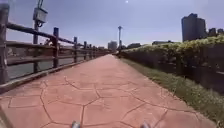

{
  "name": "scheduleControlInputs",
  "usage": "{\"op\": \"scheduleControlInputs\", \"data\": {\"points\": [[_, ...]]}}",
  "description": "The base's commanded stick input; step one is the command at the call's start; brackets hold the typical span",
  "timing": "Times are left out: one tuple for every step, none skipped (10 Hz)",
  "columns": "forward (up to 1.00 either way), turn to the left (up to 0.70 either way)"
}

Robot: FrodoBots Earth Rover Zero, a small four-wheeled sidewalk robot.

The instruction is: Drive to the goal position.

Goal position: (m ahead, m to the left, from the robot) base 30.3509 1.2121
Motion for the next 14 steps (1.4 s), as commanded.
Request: {"op": "scheduleControlInputs", "data": {"points": [[0.85, 0.00], [0.85, 0.00], [0.85, 0.00], [0.85, 0.00], [0.85, 0.00], [0.85, 0.00], [0.85, 0.00], [0.85, 0.00], [0.85, 0.00], [0.85, 0.00], [0.85, 0.00], [0.85, 0.00], [0.85, 0.00], [0.85, 0.00]]}}
